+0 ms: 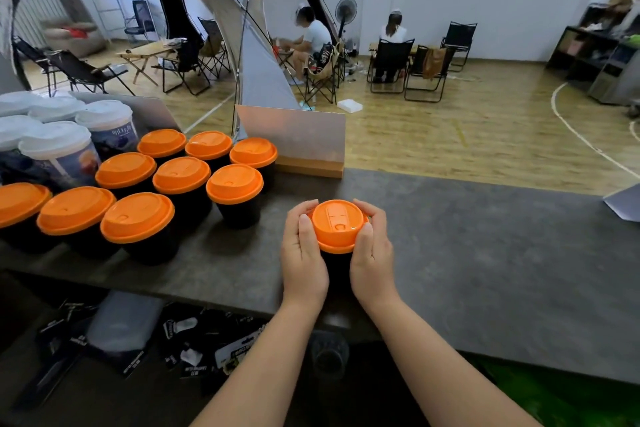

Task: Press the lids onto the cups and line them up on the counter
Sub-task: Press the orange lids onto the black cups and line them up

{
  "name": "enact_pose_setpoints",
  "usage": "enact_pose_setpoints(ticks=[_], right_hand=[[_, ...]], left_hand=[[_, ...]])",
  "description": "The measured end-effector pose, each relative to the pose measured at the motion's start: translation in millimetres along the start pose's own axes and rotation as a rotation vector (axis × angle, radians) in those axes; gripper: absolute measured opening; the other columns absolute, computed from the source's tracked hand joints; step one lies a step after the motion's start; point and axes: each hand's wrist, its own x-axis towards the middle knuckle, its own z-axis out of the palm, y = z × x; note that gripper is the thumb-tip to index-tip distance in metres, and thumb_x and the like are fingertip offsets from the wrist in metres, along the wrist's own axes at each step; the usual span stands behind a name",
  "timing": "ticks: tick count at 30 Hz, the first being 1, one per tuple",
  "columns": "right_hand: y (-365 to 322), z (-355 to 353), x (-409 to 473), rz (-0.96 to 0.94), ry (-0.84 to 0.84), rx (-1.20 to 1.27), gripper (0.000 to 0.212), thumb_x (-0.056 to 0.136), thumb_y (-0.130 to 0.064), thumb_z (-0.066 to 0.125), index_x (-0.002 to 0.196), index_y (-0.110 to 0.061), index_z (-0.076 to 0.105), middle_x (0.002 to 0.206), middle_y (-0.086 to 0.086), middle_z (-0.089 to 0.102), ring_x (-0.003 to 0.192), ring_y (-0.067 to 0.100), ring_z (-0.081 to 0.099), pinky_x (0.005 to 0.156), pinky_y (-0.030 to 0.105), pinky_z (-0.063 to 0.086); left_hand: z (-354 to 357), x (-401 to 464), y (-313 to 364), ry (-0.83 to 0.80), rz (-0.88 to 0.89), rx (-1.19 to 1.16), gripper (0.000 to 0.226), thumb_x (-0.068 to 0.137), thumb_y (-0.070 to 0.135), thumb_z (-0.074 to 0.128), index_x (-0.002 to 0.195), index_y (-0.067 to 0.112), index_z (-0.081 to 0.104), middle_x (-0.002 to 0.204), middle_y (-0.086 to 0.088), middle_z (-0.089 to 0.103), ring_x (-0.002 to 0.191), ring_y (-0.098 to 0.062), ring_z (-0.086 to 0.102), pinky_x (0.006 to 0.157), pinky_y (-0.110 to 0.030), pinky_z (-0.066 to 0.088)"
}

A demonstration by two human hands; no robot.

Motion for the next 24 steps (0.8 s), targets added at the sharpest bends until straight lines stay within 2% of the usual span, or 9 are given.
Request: enact_pose_setpoints(ticks=[2,5,9,12,14,19,24], right_hand=[[-1.8,-2.9,-0.8,0.035,0.018,0.048,0.034,0.093,-0.042,0.028,0.119,-0.028,0.045,0.103,-0.016,0.057,0.091,-0.009,0.057,0.069,0.005,0.044],[-4.0,-5.3,-2.1,0.044,0.039,0.083,0.030,0.092,-0.037,0.029,0.113,-0.023,0.046,0.096,-0.011,0.058,0.084,-0.011,0.057,0.067,0.005,0.043],[-3.5,-2.9,-2.7,0.028,-0.019,0.045,0.024,0.095,-0.040,0.025,0.113,-0.034,0.040,0.103,-0.016,0.054,0.093,-0.009,0.056,0.069,0.010,0.046],[0.1,-1.6,-2.1,-0.011,-0.035,0.006,0.038,0.095,-0.051,0.021,0.124,-0.036,0.040,0.113,-0.018,0.053,0.102,-0.003,0.056,0.077,0.012,0.048],[2.9,-1.5,-2.1,-0.040,-0.029,-0.003,0.053,0.093,-0.055,0.019,0.132,-0.028,0.043,0.117,-0.017,0.054,0.107,-0.001,0.056,0.082,0.013,0.048],[2.4,-1.6,-3.1,-0.052,-0.031,0.001,0.055,0.092,-0.056,0.019,0.132,-0.026,0.043,0.117,-0.017,0.055,0.108,0.000,0.057,0.084,0.013,0.048],[-4.3,-3.1,-4.4,-0.018,-0.068,0.024,0.051,0.088,-0.061,0.019,0.128,-0.036,0.039,0.115,-0.019,0.054,0.104,-0.005,0.056,0.080,0.010,0.046]], left_hand=[[-0.3,0.9,-0.7,0.034,-0.033,-0.033,0.032,0.108,0.027,0.031,0.113,0.026,0.064,0.109,0.010,0.066,0.102,-0.002,0.062,0.083,-0.015,0.049],[0.3,2.3,-0.5,0.017,-0.082,-0.066,0.036,0.106,0.037,0.031,0.114,0.032,0.065,0.113,0.010,0.068,0.104,-0.004,0.064,0.087,-0.022,0.051],[2.6,-0.5,-2.9,-0.054,-0.076,-0.003,0.041,0.098,0.047,0.025,0.126,0.040,0.054,0.122,0.018,0.058,0.112,0.001,0.057,0.095,-0.024,0.048],[1.9,-2.6,-1.0,-0.036,0.001,0.060,0.036,0.099,0.042,0.021,0.121,0.040,0.050,0.117,0.022,0.055,0.108,0.009,0.054,0.089,-0.011,0.045],[1.8,-3.2,-0.8,-0.041,0.014,0.070,0.037,0.099,0.041,0.021,0.122,0.035,0.050,0.114,0.021,0.055,0.105,0.012,0.053,0.083,-0.005,0.043],[1.1,-2.8,-2.5,-0.044,0.029,0.068,0.038,0.099,0.041,0.020,0.123,0.033,0.049,0.113,0.022,0.054,0.103,0.015,0.052,0.081,-0.002,0.041],[0.4,-2.0,-1.4,-0.048,-0.029,0.033,0.038,0.099,0.045,0.020,0.120,0.041,0.051,0.115,0.020,0.057,0.105,0.008,0.055,0.084,-0.009,0.045]])
